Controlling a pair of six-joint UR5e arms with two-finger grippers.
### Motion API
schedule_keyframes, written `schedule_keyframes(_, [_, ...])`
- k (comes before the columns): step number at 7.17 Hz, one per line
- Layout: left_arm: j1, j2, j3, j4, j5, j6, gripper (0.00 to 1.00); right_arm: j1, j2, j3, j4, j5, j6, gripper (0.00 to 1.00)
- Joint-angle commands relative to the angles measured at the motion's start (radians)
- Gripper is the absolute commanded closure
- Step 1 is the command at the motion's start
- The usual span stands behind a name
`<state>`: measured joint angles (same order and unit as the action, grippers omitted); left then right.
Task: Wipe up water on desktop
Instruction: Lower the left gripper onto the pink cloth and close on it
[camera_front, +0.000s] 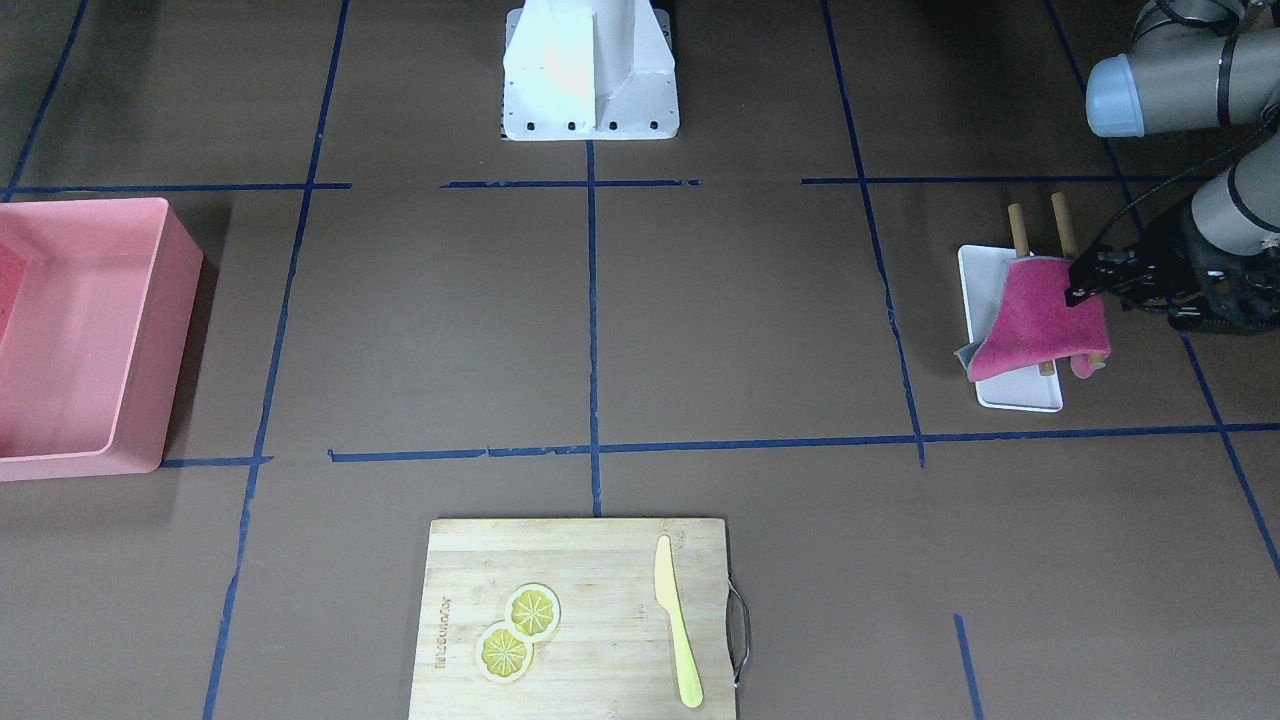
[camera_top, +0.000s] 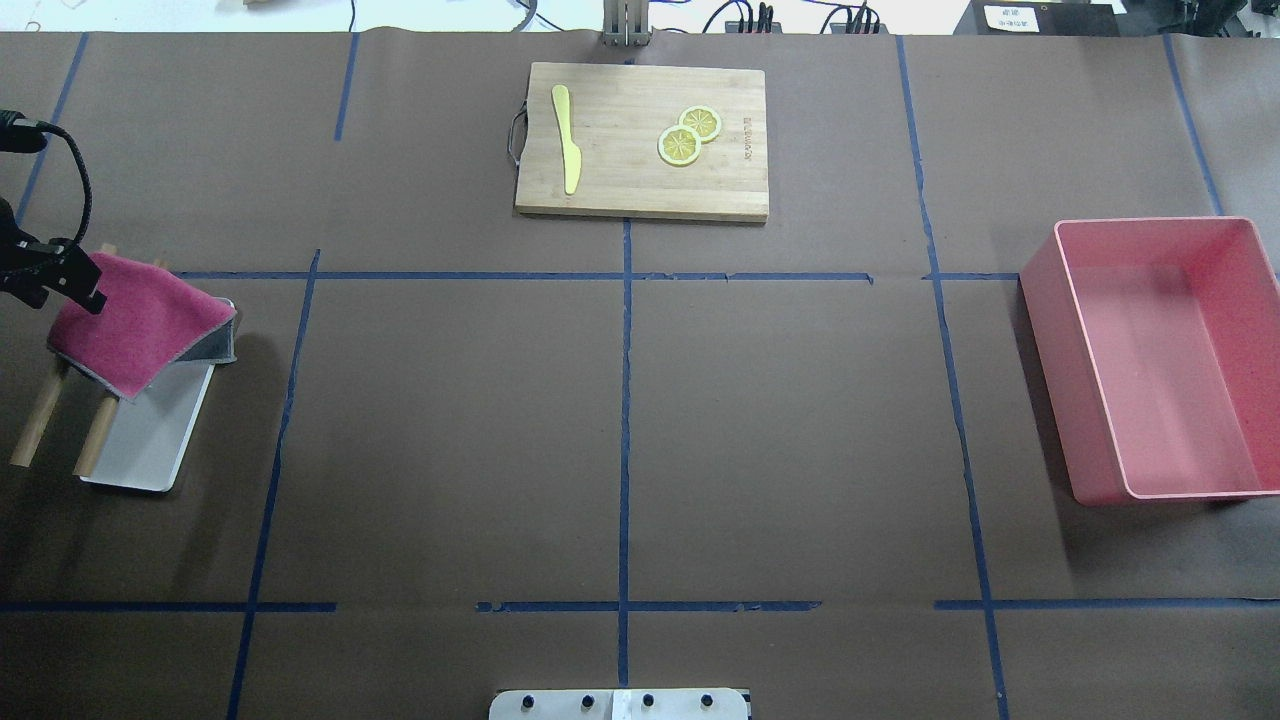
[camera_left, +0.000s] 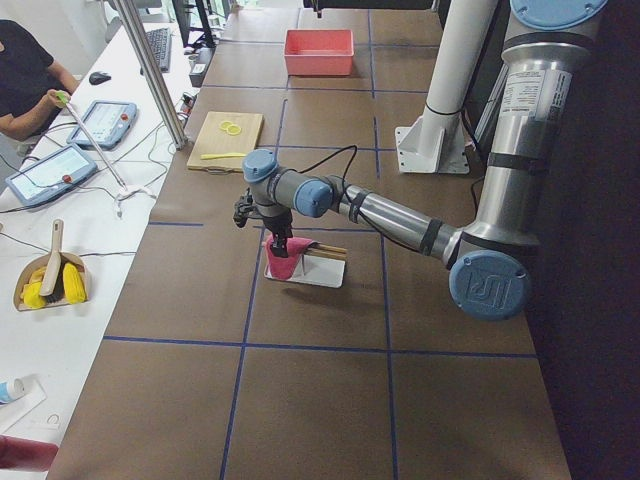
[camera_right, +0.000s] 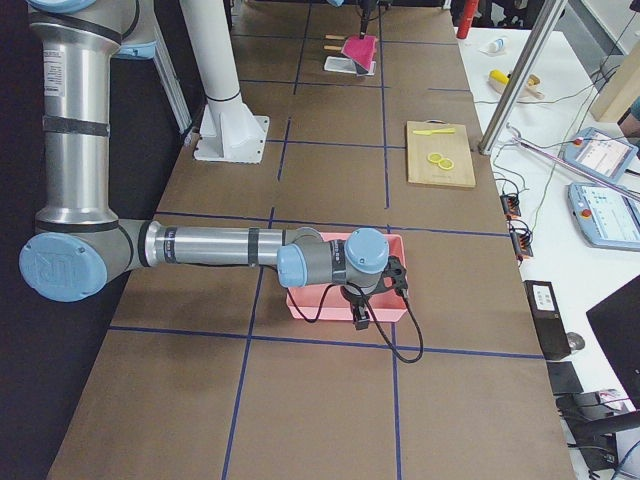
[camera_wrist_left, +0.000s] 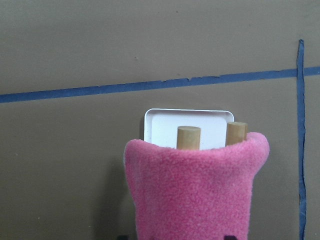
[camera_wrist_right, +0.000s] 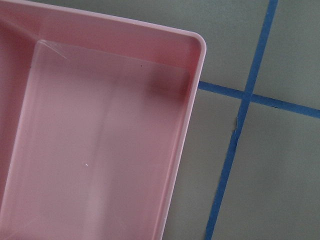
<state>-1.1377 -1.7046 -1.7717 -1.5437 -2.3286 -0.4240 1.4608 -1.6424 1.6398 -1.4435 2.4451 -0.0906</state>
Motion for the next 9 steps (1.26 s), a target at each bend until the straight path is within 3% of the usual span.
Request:
schedule_keyframes(1, [0.003,-0.004,0.003,0.000,0.000,0.002,0.53,0.000,0.001,0.000,0.000,0.002,0.000,0.00])
schedule_keyframes(2, [0.003,-0.004,0.003,0.000,0.000,0.004,0.68,0.000,0.001,0.000,0.000,0.002,0.000,0.00])
schedule_keyframes(5, [0.003,-0.015,0.002,0.000,0.002,0.002,0.97,0.000,0.001,-0.002,-0.002,0.002,0.000,0.00])
schedule_keyframes(9, [-0.011,-0.020,-0.107,0.022,-0.006,-0.018,1.00,-0.011,0.001,0.003,0.000,0.017,0.002,0.00])
